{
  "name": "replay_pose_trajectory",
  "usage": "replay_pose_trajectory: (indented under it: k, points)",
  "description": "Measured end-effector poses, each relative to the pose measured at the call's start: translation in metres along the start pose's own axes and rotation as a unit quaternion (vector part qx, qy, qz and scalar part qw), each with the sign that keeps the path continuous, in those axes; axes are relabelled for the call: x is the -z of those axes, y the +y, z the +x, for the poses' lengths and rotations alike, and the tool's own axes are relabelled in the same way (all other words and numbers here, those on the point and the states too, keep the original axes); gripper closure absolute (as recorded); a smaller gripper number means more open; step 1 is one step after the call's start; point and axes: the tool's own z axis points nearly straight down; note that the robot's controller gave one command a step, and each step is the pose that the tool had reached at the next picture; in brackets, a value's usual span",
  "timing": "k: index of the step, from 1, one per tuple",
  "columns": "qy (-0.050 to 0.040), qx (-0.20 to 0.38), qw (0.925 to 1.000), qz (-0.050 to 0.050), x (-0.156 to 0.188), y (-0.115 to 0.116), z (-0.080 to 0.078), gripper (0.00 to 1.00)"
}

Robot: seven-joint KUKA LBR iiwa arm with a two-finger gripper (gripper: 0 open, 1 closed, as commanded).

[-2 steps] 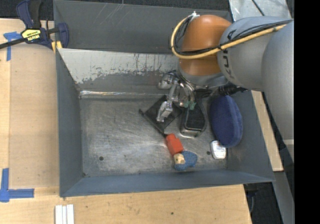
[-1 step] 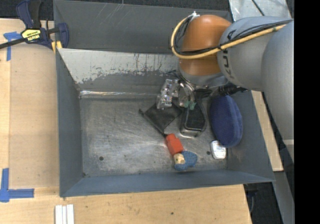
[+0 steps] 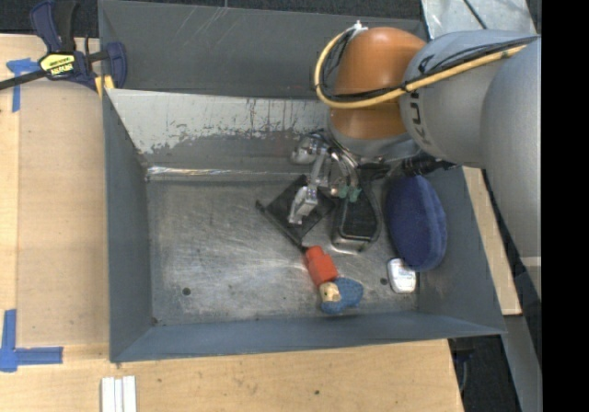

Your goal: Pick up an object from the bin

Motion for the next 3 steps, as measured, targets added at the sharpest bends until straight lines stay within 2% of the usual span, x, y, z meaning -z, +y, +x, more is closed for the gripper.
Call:
replay_pose_trajectory:
  k: [1, 2, 3]
  points:
    - [-0.0001, 0.000, 1.0000, 0.000, 0.0000, -0.0001, -0.0001, 1.00]
    - [-0.0001, 0.000, 1.0000, 0.000, 0.0000, -0.0001, -0.0001, 0.00]
    - [-0.0001, 0.000, 1.0000, 0.000, 0.0000, -0.0002, -0.0001, 1.00]
